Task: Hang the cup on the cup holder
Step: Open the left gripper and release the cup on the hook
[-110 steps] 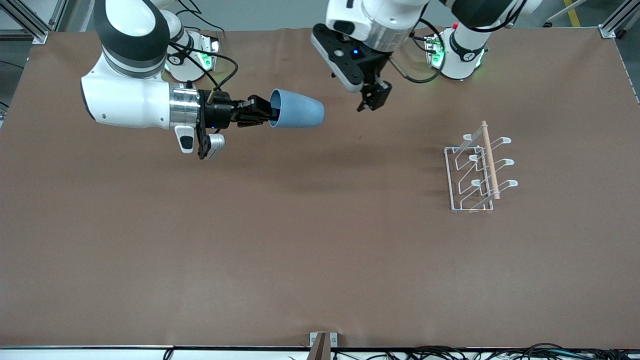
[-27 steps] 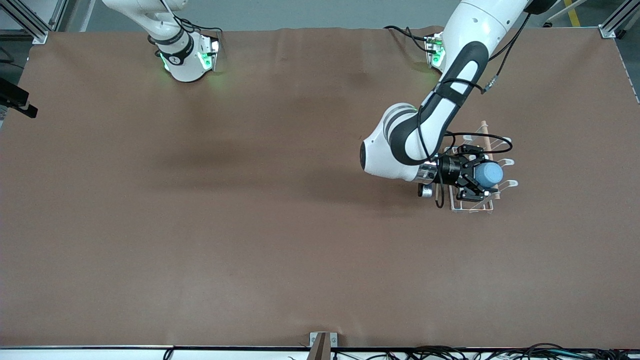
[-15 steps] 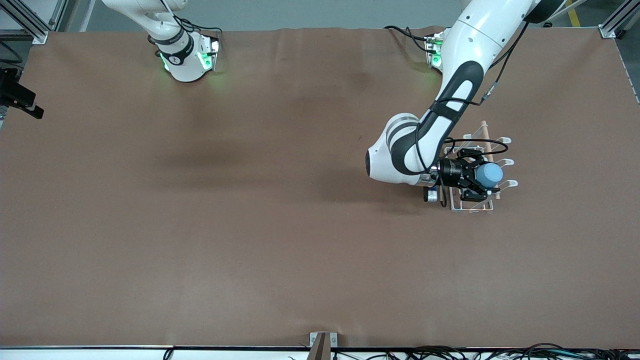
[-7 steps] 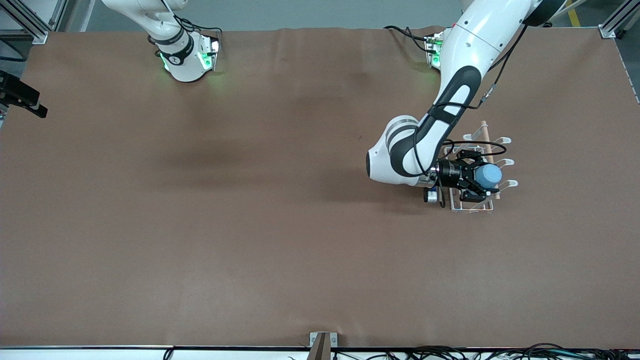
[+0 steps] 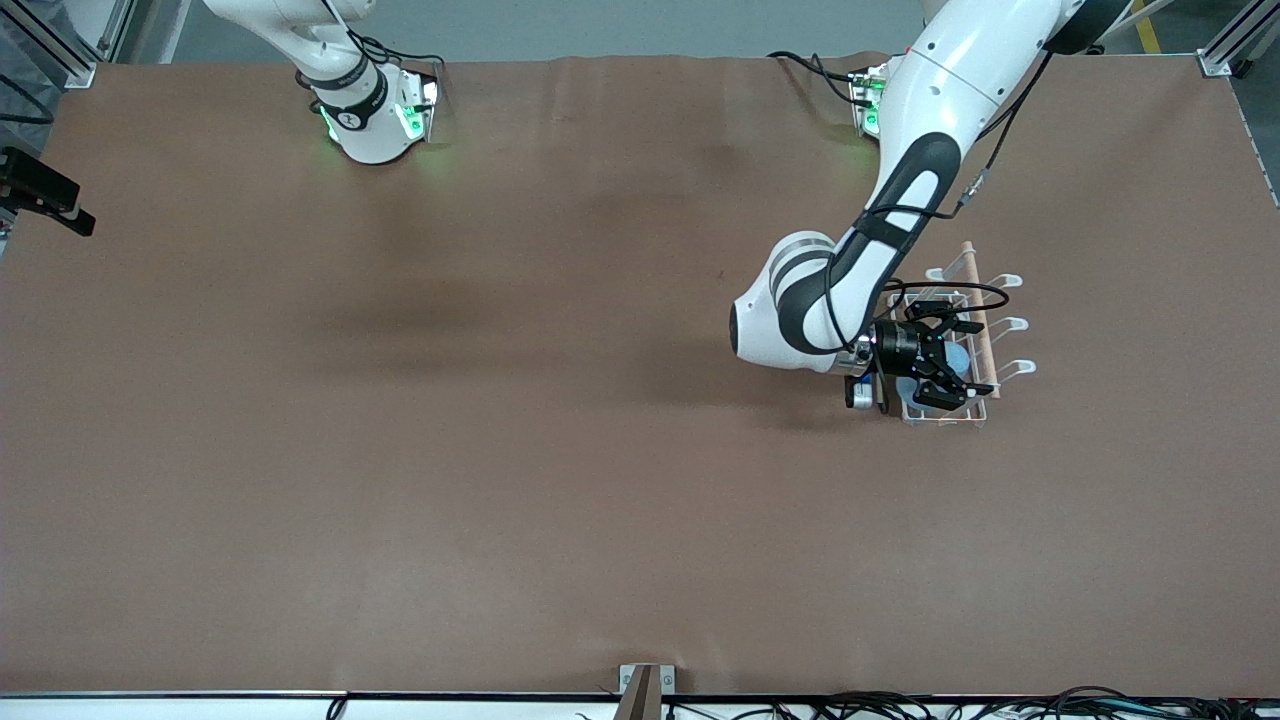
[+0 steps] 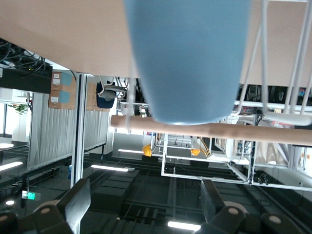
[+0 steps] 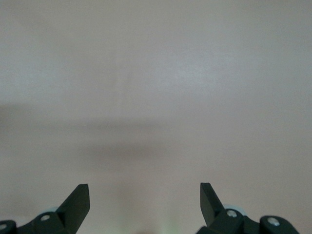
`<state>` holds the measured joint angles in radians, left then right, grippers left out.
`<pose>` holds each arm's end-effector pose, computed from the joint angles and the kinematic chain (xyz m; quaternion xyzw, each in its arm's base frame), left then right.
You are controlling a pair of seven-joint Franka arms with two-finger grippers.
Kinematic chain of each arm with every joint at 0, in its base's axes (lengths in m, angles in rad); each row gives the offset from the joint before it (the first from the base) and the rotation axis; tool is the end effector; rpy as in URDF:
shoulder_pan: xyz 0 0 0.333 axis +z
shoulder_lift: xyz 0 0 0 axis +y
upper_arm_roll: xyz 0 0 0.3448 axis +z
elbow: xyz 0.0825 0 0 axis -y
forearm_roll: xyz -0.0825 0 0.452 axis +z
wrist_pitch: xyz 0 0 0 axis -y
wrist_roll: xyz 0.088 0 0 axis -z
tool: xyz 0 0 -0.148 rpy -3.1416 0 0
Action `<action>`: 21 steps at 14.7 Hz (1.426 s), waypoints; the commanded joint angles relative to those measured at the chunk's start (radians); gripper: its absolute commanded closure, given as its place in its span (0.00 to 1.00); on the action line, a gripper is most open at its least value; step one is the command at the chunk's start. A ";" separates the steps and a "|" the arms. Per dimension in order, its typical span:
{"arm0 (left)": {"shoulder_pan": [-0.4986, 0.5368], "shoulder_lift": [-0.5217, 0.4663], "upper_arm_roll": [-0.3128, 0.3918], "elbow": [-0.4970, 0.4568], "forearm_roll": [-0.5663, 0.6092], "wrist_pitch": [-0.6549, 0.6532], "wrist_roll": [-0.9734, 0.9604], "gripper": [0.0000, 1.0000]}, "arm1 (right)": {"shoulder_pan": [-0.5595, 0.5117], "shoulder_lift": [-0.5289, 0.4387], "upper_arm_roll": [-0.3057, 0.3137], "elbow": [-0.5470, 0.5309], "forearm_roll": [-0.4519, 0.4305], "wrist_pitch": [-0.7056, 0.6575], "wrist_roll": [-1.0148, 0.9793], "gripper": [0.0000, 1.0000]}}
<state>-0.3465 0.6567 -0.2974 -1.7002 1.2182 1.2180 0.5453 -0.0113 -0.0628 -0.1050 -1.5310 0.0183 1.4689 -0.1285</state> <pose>0.6083 -0.2342 0.2173 -0.5442 0.5291 0.4126 0.5035 0.5862 -0.0677 0.6626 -0.9999 -0.0071 -0.0017 0.0123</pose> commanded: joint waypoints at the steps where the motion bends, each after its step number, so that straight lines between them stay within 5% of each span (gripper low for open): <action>1: 0.009 -0.017 -0.006 0.138 -0.133 -0.005 0.002 0.00 | 0.002 -0.023 -0.002 -0.023 -0.003 0.008 0.012 0.00; 3: 0.008 -0.023 -0.005 0.242 -0.260 -0.005 -0.013 0.00 | 0.002 -0.023 -0.002 -0.023 -0.003 0.007 0.012 0.00; 10: 0.011 -0.051 -0.019 0.451 -0.442 0.097 -0.228 0.00 | 0.001 -0.023 -0.002 -0.023 -0.003 0.004 0.012 0.00; 14: 0.063 -0.086 -0.022 0.505 -0.607 0.132 -0.517 0.00 | 0.001 -0.023 -0.002 -0.024 -0.003 0.001 0.012 0.00; 21: 0.184 -0.265 -0.019 0.505 -0.805 0.181 -0.619 0.00 | 0.001 -0.023 -0.004 -0.024 -0.003 -0.001 0.012 0.00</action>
<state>-0.2016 0.4531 -0.3104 -1.1745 0.4772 1.3811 -0.0449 -0.0115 -0.0628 -0.1076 -1.5318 0.0183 1.4670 -0.1285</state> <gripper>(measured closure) 0.000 0.000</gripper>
